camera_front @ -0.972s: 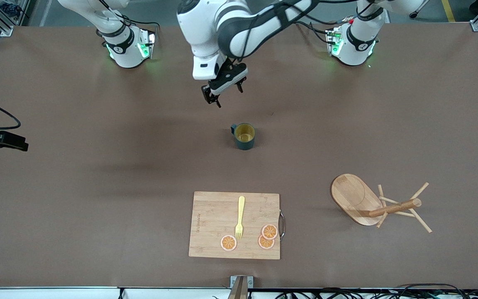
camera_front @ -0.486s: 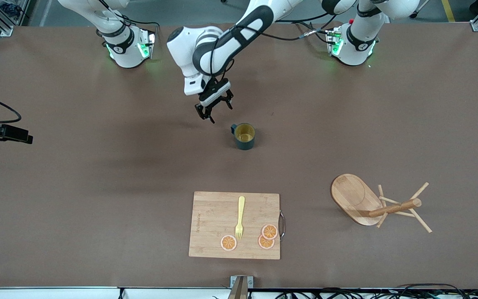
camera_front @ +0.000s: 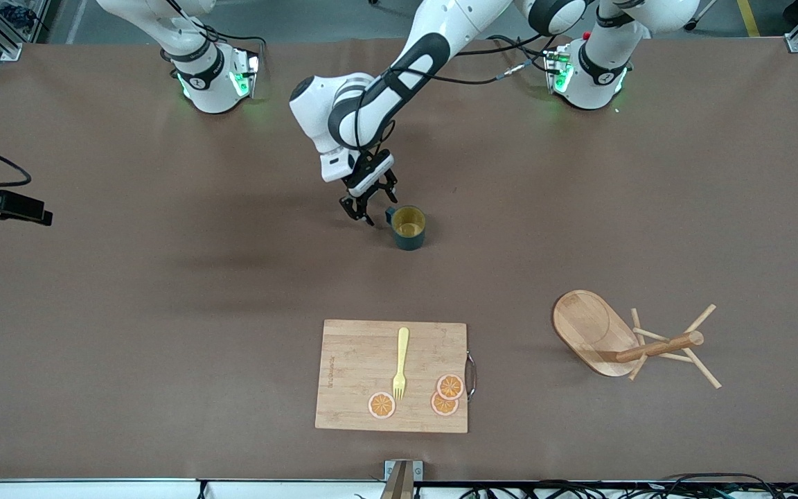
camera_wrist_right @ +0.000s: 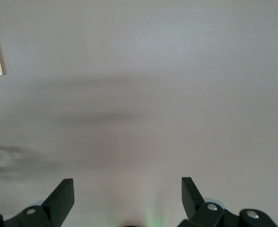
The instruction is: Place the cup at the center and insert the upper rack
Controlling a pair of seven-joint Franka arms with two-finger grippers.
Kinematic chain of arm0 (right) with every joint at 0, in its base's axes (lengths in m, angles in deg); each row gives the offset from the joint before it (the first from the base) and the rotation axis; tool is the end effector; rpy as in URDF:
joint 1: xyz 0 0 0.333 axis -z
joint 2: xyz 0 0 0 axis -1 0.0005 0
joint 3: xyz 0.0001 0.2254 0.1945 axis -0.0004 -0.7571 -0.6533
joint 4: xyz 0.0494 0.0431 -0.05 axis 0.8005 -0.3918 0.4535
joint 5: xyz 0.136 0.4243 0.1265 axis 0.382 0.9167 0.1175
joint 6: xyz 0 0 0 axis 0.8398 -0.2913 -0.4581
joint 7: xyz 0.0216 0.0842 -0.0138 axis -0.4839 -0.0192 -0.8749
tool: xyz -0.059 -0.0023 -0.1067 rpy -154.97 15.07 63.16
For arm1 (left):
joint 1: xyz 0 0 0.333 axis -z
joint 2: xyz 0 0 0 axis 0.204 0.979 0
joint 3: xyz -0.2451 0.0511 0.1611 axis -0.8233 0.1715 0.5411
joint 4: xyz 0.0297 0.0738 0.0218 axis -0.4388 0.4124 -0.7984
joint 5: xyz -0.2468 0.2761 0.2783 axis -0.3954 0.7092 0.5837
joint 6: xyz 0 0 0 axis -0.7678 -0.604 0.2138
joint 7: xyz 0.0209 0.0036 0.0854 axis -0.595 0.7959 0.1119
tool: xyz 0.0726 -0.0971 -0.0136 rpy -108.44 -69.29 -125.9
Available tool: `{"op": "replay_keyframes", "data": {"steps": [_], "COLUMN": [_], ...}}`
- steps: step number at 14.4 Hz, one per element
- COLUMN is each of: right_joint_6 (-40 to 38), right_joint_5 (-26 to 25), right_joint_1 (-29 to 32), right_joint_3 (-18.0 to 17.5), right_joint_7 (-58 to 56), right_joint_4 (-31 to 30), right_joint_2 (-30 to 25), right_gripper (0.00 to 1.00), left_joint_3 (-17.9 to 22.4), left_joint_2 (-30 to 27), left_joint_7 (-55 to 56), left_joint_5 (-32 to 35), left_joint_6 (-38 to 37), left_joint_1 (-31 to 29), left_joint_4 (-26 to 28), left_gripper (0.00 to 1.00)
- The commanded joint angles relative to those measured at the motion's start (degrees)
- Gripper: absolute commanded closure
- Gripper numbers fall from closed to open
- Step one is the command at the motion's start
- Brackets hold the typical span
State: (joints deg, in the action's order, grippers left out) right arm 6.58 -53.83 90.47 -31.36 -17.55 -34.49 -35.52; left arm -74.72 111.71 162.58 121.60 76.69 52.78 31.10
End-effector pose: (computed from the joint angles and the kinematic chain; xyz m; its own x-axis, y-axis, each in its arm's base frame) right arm 0.6678 -0.0603 0.5696 0.9875 -0.0306 -0.1545 -0.0314 -0.9995 -0.0026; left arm 0.3468 -0.6799 0.1076 0.5548 0.6013 0.5750 0.7290 -0.6844 0.0124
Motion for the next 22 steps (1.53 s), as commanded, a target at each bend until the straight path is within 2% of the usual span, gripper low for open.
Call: {"op": "replay_keyframes", "data": {"steps": [1,4,8,10,14,19,22], "right_joint_6": [0.6,0.7,0.8,0.3,-0.8,-2.2,-2.0], "right_joint_5": [-1.1,-2.8,-3.6,-3.6,-2.6,-1.4,-0.5], "right_joint_1": [0.8,1.3,1.2,1.3,1.3,1.4,1.8], "right_joint_3": [-0.8,-2.2,-2.7,-2.7,-2.5,-2.3,-2.3], "right_joint_7": [-0.7,-0.7,-0.7,-0.6,-0.4,-0.5,-0.5], "right_joint_4": [-4.7,-6.9,-9.5,-9.9,-9.8,-9.7,-9.8], "right_joint_2": [-4.9,-7.4,-10.3,-12.3,-14.0,-15.8,-15.8], "right_gripper": [0.0,0.0,0.0,0.0,0.0,0.0,0.0], "left_joint_3": [4.2,5.6,5.7,6.0,6.5,7.3,7.9], "left_joint_2": [1.3,1.5,2.1,2.6,2.6,2.7,2.5], "left_joint_7": [0.9,0.9,1.0,1.2,1.3,1.4,1.3], "left_joint_5": [0.9,0.9,1.0,1.1,1.1,1.3,1.3], "left_joint_6": [-0.4,-0.4,-0.8,-1.3,-3.9,-4.1,-4.1], "left_joint_1": [3.1,3.9,4.3,4.6,5.5,6.6,7.0], "left_joint_4": [-1.8,-1.8,-1.8,-1.8,-1.8,-1.7,-1.8], "left_gripper": [0.19,0.22,0.38,0.42,0.53,0.61,0.7]}}
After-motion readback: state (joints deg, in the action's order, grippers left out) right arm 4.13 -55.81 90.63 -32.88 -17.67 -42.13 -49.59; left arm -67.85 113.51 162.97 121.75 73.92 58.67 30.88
